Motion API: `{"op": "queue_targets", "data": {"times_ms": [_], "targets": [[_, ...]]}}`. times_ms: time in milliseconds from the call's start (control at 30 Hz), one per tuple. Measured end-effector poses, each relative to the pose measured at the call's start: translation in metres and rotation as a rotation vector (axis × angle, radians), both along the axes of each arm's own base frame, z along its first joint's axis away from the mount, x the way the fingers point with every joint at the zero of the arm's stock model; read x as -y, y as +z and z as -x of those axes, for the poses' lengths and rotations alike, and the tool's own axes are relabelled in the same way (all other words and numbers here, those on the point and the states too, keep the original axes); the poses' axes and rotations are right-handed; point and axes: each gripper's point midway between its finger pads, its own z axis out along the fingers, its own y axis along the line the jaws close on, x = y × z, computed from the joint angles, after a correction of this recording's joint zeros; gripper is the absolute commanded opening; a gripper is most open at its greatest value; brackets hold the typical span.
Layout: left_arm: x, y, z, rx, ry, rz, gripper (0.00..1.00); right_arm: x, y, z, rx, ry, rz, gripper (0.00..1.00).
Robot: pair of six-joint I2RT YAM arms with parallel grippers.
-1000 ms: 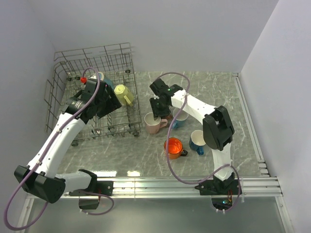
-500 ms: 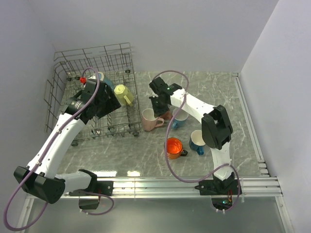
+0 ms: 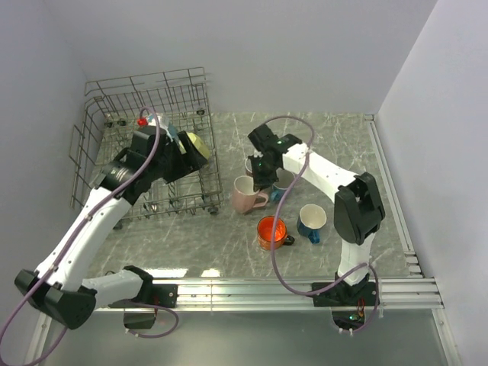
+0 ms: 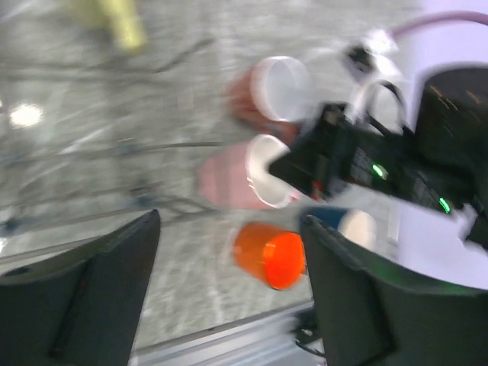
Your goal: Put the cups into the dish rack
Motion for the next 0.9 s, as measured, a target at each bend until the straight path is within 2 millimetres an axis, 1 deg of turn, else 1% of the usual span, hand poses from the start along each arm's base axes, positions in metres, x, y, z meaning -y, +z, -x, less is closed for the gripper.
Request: {"op": "queue_targets", "data": {"times_ms": [33,100,133,267,300,367,467,533,667,733,800,900], "targets": [[0.005,0.008,0.002,0.032,-0.029,0.031,0.89,0.005,0.007,-0.001,-0.003,-0.019,-0.002,0.00],[0.013,0.028,0.010,0.101,-0.083,0.093,0.95,0.014,0.025,-0.007,0.011,-0.058,-0.019,0.00],[0.016,0.042,0.016,0.147,-0.108,0.127,0.99,0.019,0.037,-0.012,0.026,-0.084,-0.032,0.00],[0.023,0.088,0.036,0.301,-0.196,0.225,0.99,0.038,0.095,-0.033,0.122,-0.179,-0.129,0.00],[0.024,0.096,0.040,0.329,-0.217,0.245,0.99,0.043,0.111,-0.037,0.144,-0.202,-0.168,0.00],[0.028,0.105,0.049,0.372,-0.257,0.281,0.99,0.050,0.142,-0.037,0.172,-0.244,-0.272,0.00],[0.035,0.105,0.056,0.394,-0.298,0.337,0.99,0.053,0.183,-0.032,0.191,-0.310,-0.504,0.00],[0.040,0.098,0.058,0.389,-0.313,0.375,0.99,0.051,0.203,-0.024,0.186,-0.336,-0.618,0.00],[0.049,0.084,0.058,0.363,-0.334,0.441,0.99,0.028,0.240,-0.005,0.124,-0.324,-0.855,0.00],[0.052,0.084,0.057,0.364,-0.340,0.466,0.99,0.017,0.254,0.004,0.080,-0.316,-0.978,0.00],[0.055,0.089,0.058,0.383,-0.351,0.492,0.99,0.009,0.263,0.011,0.017,-0.321,-1.090,0.00],[0.059,0.103,0.060,0.428,-0.372,0.533,0.99,0.001,0.267,0.018,-0.057,-0.328,-1.207,0.00]]}}
